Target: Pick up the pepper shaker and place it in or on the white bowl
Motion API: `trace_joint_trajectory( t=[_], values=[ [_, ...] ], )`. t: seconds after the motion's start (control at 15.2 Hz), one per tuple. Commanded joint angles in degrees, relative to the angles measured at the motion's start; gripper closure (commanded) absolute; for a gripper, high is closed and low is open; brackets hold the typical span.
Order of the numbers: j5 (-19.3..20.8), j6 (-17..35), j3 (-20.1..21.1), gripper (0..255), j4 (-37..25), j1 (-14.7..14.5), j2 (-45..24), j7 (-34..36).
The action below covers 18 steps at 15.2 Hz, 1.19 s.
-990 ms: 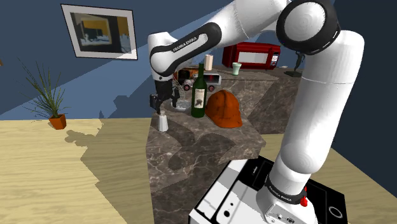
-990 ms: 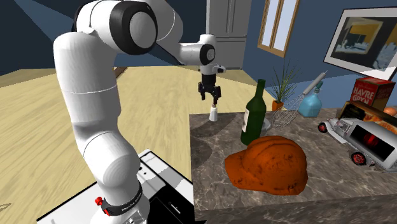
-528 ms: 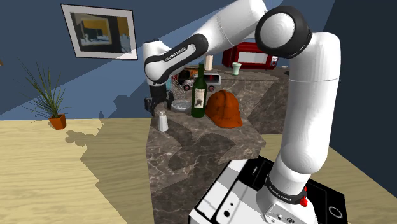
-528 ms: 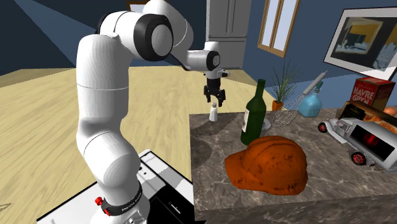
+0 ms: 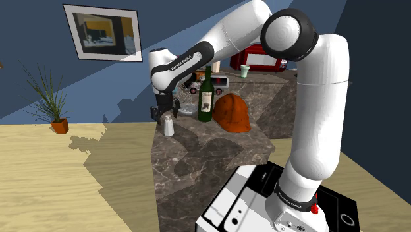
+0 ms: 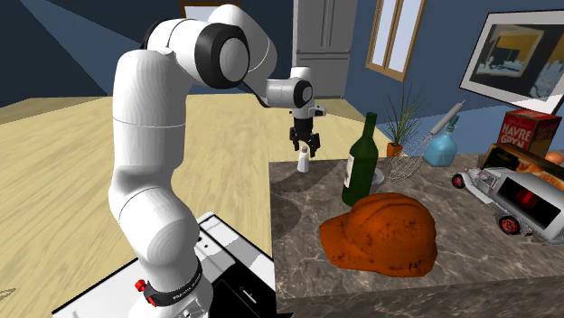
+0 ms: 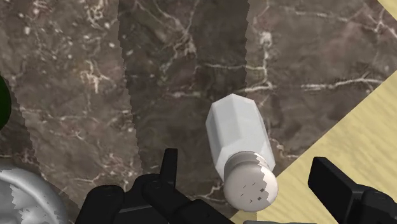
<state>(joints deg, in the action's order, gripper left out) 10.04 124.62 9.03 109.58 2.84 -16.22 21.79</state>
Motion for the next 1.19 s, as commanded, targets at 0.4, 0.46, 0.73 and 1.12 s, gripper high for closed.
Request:
trace_joint_trajectory(
  t=[0.4,0.46,0.73,1.12],
  values=[
    [0.0,0.0,0.0,255,0.0,0.0,0.0,0.0],
    [0.0,0.0,0.0,255,0.0,0.0,0.0,0.0],
    [0.0,0.0,0.0,255,0.0,0.0,0.0,0.0],
    [-0.6,-3.3,0.2,255,-1.6,0.1,1.8,-0.6]
  ],
)
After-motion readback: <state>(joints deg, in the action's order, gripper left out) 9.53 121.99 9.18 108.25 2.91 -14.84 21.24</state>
